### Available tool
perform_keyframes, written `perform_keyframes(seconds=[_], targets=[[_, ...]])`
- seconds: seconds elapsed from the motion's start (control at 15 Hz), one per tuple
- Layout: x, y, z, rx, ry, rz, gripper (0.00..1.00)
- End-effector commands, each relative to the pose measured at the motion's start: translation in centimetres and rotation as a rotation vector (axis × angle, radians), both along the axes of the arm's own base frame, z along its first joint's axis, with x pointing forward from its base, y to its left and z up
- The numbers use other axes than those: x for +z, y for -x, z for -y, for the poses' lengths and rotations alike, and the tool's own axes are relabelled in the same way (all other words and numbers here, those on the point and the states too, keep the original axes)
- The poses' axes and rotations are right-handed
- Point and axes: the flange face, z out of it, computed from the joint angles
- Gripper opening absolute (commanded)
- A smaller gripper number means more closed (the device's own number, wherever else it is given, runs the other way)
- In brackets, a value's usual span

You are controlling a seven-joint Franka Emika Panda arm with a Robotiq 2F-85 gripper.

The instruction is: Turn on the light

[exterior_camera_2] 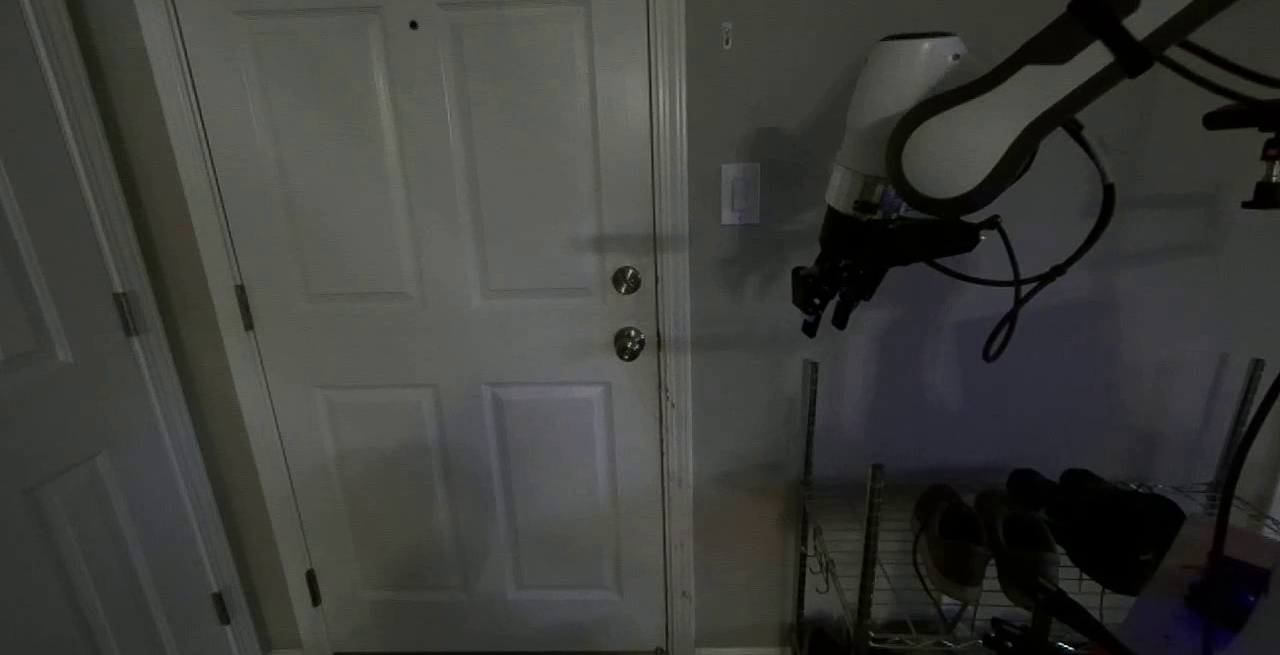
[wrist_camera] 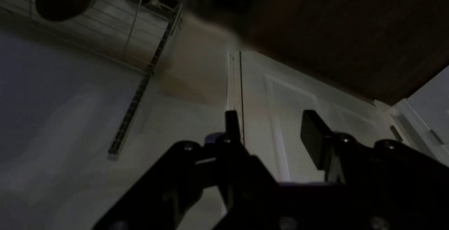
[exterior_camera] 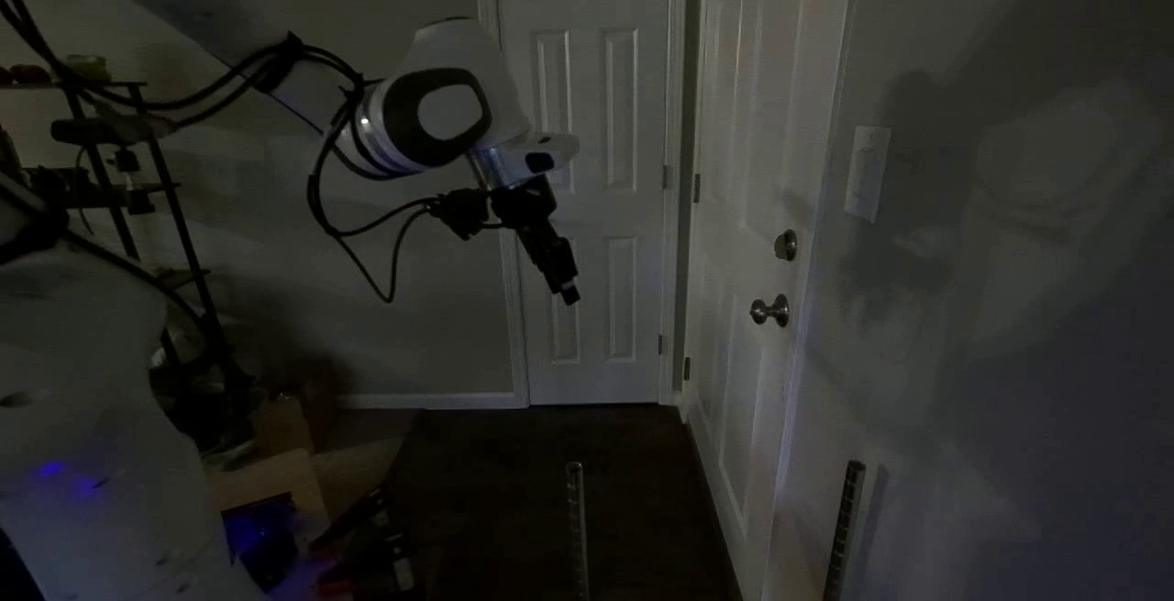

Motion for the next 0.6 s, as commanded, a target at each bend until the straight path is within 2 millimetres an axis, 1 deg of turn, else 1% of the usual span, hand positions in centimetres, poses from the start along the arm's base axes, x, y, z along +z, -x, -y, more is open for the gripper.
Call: perform_keyframes(seconds=[0.0,0.13,0.33,0.47,0.53], targets=[[-0.1,-4.3,2.5,-0.007,0.032,0.109,0.2],[0.4,-6.4,3.8,-0.002,0.045,0.167,0.09],[1.5,-9.4,4.9,-0.002,0.056,0.244,0.03],[2.2,-11.0,5.3,-0.004,0.058,0.283,0.02],[2.6,-11.7,5.5,-0.006,0.061,0.303,0.04]])
